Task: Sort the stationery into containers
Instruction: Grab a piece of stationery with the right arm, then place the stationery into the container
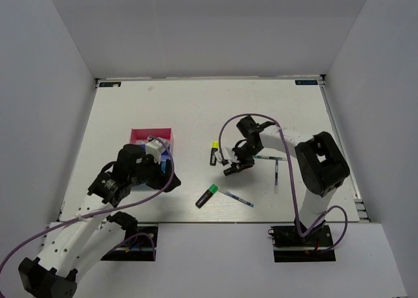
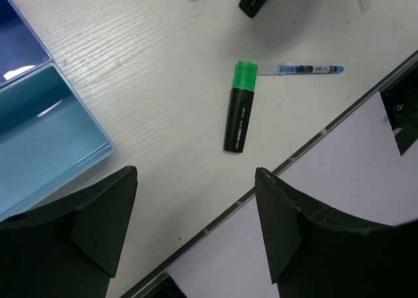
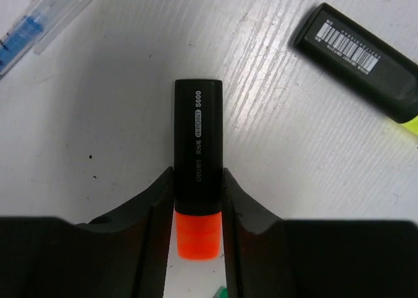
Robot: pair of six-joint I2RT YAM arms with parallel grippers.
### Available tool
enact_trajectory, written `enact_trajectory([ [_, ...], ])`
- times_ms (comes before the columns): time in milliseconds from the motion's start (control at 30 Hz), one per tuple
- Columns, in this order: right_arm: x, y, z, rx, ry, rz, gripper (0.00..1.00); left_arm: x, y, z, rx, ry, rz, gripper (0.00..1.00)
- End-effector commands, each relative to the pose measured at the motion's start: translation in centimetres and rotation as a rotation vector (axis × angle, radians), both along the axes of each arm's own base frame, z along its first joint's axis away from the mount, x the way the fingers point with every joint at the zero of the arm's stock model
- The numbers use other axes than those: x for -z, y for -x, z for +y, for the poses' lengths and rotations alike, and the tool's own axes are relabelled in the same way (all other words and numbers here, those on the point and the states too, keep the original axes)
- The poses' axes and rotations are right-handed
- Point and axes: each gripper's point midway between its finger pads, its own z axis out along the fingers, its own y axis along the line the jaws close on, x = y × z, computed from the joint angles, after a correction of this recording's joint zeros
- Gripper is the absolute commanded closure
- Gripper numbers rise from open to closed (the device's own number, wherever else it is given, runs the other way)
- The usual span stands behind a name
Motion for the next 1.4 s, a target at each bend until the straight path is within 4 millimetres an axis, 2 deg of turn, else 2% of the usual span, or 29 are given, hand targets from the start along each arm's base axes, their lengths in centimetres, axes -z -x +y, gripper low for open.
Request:
enact_trajectory([
  [0, 3.0, 0.6, -2.3, -0.051, 0.147, 0.002, 0.75, -0.8, -0.4, 0.1, -0.005, 0.01, -0.06, 0.17],
  [100, 3.8, 2.2, -3.8, -0.079, 0.211, 0.062, 0.86, -1.6, -0.2, 0.1, -0.008, 0.027, -0.085, 0.16],
  [167, 3.9, 2.5, -4.2, -0.069, 0.243, 0.075, 0.92, -2.1, -0.1, 0.3, -0.019, 0.037, -0.101, 0.16],
  [200, 3.6, 2.8, -4.2, -0.057, 0.25, 0.092, 0.97, -2.6, -0.3, 0.4, -0.033, 0.043, -0.114, 0.16],
  [267, 2.2, 2.2, -2.7, 0.008, 0.216, 0.103, 1.0, -3.2, -0.4, 0.8, -0.062, 0.046, -0.141, 0.16],
  [300, 0.6, 2.4, -1.3, 0.052, 0.168, 0.148, 1.0, -4.1, -0.7, 1.0, -0.086, 0.058, -0.158, 0.16],
  [333, -0.8, 1.5, -0.1, 0.109, 0.141, 0.15, 1.0, -4.6, -0.8, 1.0, -0.091, 0.065, -0.177, 0.16],
  [400, -2.9, 1.5, 1.6, 0.198, 0.096, 0.197, 1.0, -6.2, -0.8, 1.2, -0.107, 0.091, -0.222, 0.16],
  [500, -7.7, -0.1, 6.1, 0.251, -0.014, 0.204, 1.0, -8.8, -0.8, 1.3, -0.115, 0.128, -0.284, 0.16],
  [533, -8.6, 0.1, 6.9, 0.258, -0.028, 0.218, 1.0, -9.7, -0.7, 1.4, -0.122, 0.14, -0.306, 0.16],
  [600, -11.4, -0.5, 10.5, 0.263, -0.101, 0.227, 1.0, -10.6, -0.6, 1.5, -0.126, 0.156, -0.326, 0.16],
  [633, -11.5, -0.5, 11.3, 0.295, -0.097, 0.263, 1.0, -11.4, -0.4, 1.6, -0.126, 0.169, -0.352, 0.16],
  [667, -14.6, -1.6, 13.7, 0.304, -0.174, 0.236, 1.0, -12.2, -0.3, 1.7, -0.126, 0.18, -0.368, 0.16],
  [733, -13.8, -1.5, 16.0, 0.349, -0.163, 0.31, 1.0, -13.3, -0.1, 1.8, -0.135, 0.204, -0.398, 0.16],
  [767, -17.0, -2.0, 18.5, 0.316, -0.243, 0.275, 1.0, -13.7, 0.0, 1.8, -0.133, 0.216, -0.41, 0.16],
  [800, -17.5, -2.1, 19.5, 0.313, -0.261, 0.278, 1.0, -14.0, 0.2, 1.8, -0.132, 0.225, -0.422, 0.16],
  [833, -15.7, -2.4, 20.7, 0.341, -0.239, 0.321, 1.0, -14.7, 0.4, 1.9, -0.134, 0.243, -0.438, 0.16],
  [867, -16.8, -2.0, 22.4, 0.316, -0.276, 0.307, 1.0, -15.0, 0.5, 2.0, -0.137, 0.252, -0.446, 0.16],
  [900, -17.2, -2.3, 23.9, 0.304, -0.325, 0.286, 1.0, -15.2, 0.6, 2.0, -0.136, 0.256, -0.449, 0.16],
  [933, -17.1, -2.6, 24.6, 0.324, -0.341, 0.296, 1.0, -15.5, 0.9, 2.1, -0.138, 0.261, -0.458, 0.16],
  [967, -18.4, -3.2, 26.5, 0.321, -0.425, 0.275, 1.0, -15.7, 0.9, 2.2, -0.142, 0.266, -0.463, 0.16],
  [1033, -18.5, -3.1, 28.2, 0.339, -0.458, 0.304, 1.0, -15.7, 1.0, 2.4, -0.154, 0.267, -0.465, 0.16],
  [1067, -18.5, -3.8, 29.5, 0.357, -0.5, 0.314, 1.0, -16.0, 1.3, 2.5, -0.157, 0.282, -0.469, 0.15],
  [1100, -20.6, -4.1, 30.4, 0.362, -0.549, 0.33, 1.0, -15.9, 1.4, 2.5, -0.156, 0.283, -0.468, 0.15],
  [1133, -18.8, -4.2, 31.0, 0.373, -0.528, 0.369, 1.0, -16.0, 1.5, 2.6, -0.158, 0.289, -0.473, 0.15],
  [1200, -19.2, -4.2, 32.1, 0.366, -0.567, 0.38, 1.0, -15.6, 1.6, 2.5, -0.16, 0.292, -0.457, 0.15],
  [1233, -18.8, -4.2, 32.5, 0.357, -0.575, 0.378, 1.0, -15.5, 1.7, 2.5, -0.159, 0.293, -0.454, 0.15],
  [1367, -15.5, -4.3, 33.6, 0.343, -0.548, 0.325, 1.0, -14.4, 1.8, 2.4, -0.155, 0.285, -0.419, 0.15],
])
